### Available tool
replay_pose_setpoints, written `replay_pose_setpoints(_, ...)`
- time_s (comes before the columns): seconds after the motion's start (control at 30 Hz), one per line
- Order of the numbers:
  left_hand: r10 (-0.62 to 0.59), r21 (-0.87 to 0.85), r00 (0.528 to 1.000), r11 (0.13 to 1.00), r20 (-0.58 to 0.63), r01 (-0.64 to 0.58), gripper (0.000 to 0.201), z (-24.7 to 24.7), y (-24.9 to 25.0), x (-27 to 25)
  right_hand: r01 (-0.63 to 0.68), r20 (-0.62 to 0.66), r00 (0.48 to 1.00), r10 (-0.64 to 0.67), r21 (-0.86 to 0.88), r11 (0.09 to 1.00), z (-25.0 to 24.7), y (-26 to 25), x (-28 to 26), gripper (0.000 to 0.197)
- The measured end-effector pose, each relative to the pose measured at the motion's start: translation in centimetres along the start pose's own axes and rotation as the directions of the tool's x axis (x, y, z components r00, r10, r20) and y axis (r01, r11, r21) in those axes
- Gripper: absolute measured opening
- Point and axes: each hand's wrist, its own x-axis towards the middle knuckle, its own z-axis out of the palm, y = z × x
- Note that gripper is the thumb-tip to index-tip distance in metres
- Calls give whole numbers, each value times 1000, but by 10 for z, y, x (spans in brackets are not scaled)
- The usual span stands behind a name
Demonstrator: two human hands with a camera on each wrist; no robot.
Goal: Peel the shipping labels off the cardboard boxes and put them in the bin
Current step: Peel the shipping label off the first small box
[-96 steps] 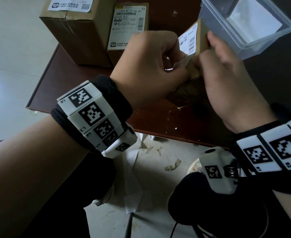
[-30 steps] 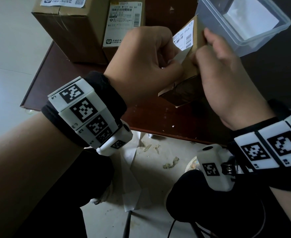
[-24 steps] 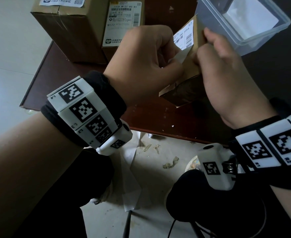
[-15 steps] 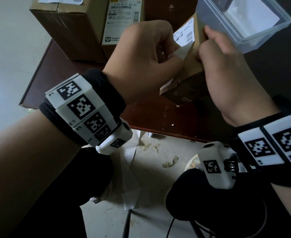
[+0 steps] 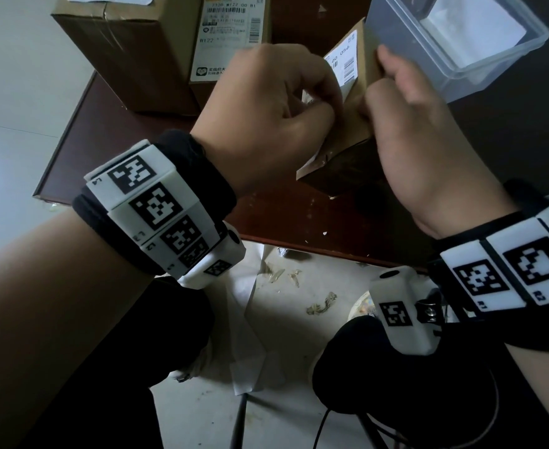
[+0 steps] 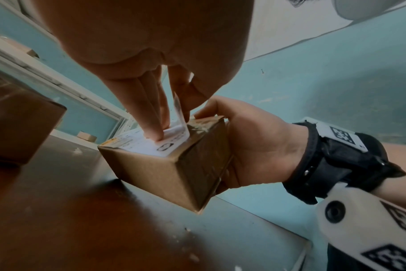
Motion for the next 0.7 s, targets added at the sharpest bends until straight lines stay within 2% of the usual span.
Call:
replay_pose_setpoints(0.2,66,24,998,998,-16,-66,21,-2,3,-2,15,2,1000,-15,29,999,1,1,2,71)
replay_pose_setpoints(0.3,60,49,996,997,-60,-57,34,-1,1,0,4,11,1000,-4,69,998,1,0,2,70)
replay_pose_setpoints(0.4,65,74,994,996,-90,-59,32,3,-2,1,6,12,1000,-6,46,999,2,0,0,60)
replay_pose_setpoints(0.7,43,39,999,998,-6,-43,29,11,-6,3,-63,-68,995,66,47,997,0,-6,1,56)
